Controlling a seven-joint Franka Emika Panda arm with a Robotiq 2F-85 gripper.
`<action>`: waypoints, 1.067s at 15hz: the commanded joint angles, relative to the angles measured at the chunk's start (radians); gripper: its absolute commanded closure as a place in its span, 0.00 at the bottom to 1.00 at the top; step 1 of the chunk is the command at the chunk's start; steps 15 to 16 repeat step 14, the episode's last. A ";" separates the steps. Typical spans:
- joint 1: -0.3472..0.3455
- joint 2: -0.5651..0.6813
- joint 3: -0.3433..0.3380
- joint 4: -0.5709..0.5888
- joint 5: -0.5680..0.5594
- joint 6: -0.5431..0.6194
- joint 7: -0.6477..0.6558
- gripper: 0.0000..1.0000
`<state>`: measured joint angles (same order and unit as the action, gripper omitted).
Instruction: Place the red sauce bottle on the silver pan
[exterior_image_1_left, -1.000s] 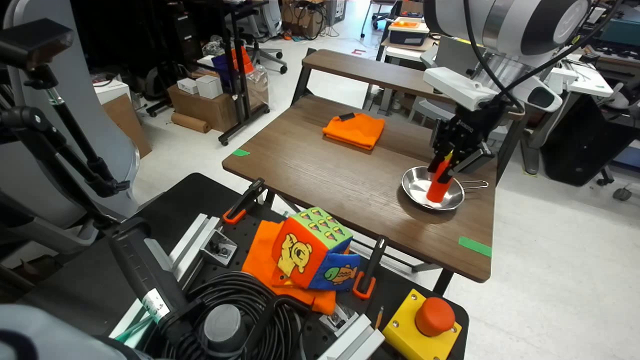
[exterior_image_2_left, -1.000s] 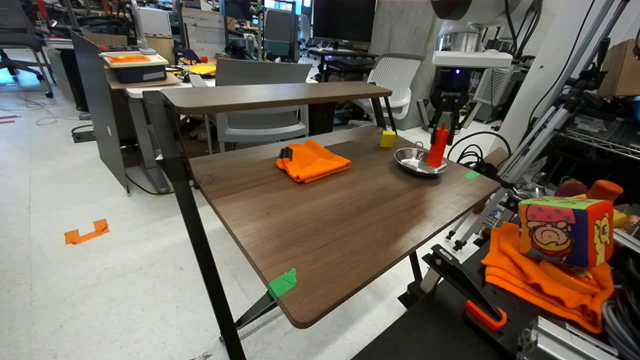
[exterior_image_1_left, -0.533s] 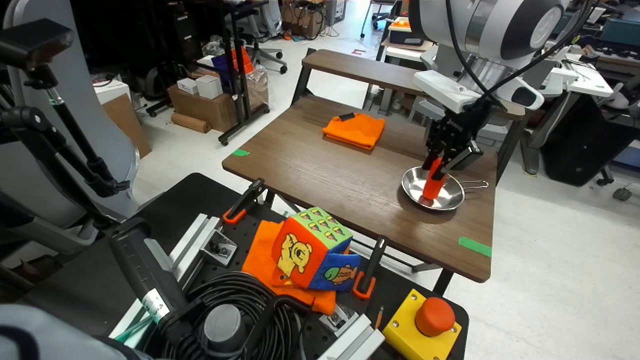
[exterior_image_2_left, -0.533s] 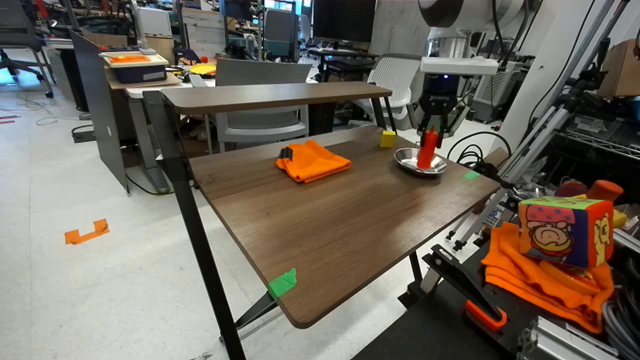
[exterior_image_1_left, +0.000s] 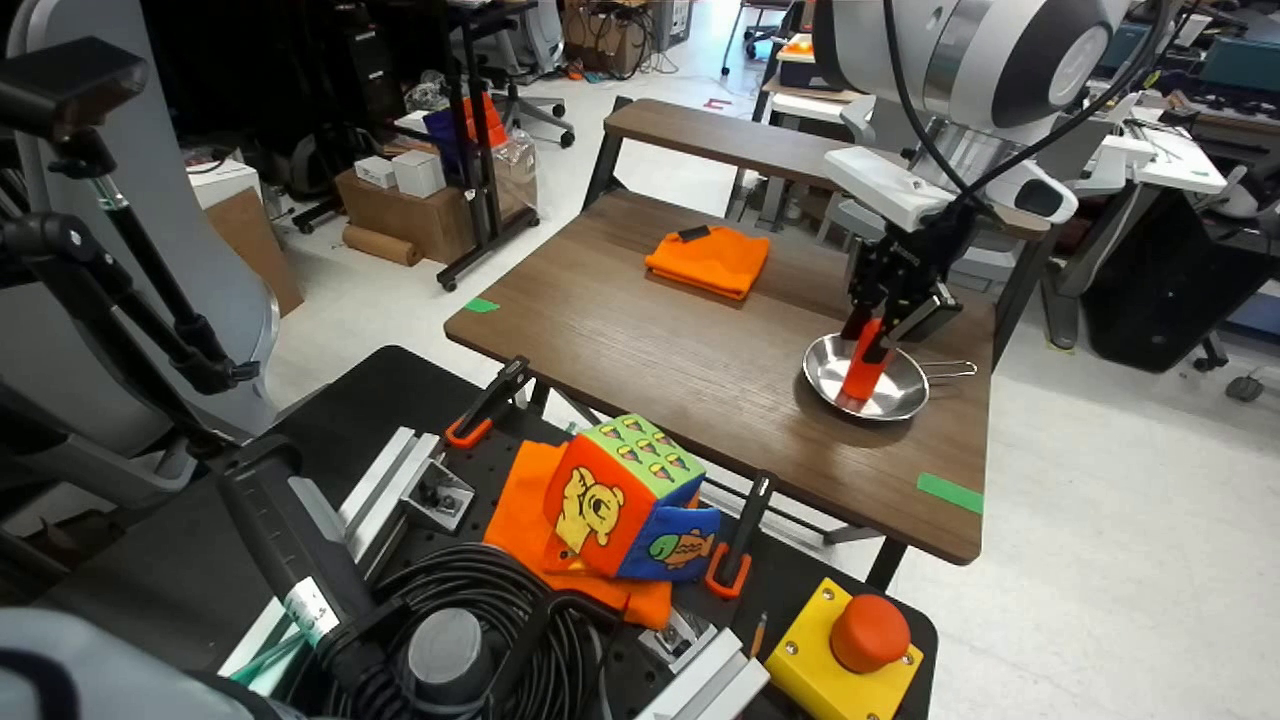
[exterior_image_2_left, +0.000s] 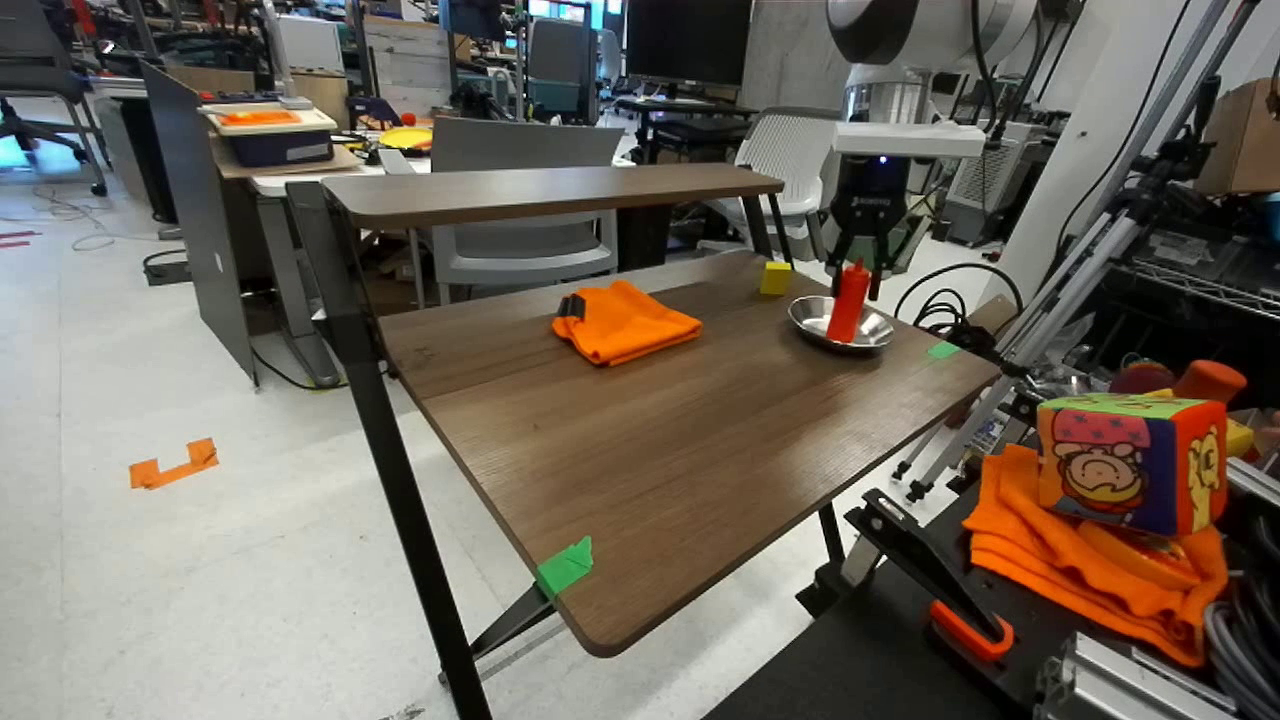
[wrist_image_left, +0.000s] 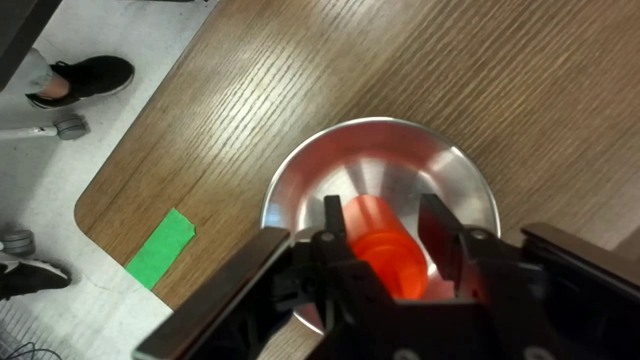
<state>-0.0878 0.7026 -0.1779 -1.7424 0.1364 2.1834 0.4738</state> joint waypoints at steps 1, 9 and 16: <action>-0.003 -0.108 0.007 -0.076 0.001 0.003 -0.060 0.24; -0.015 -0.476 0.003 -0.278 -0.031 -0.249 -0.165 0.00; -0.021 -0.475 0.010 -0.268 -0.021 -0.243 -0.150 0.00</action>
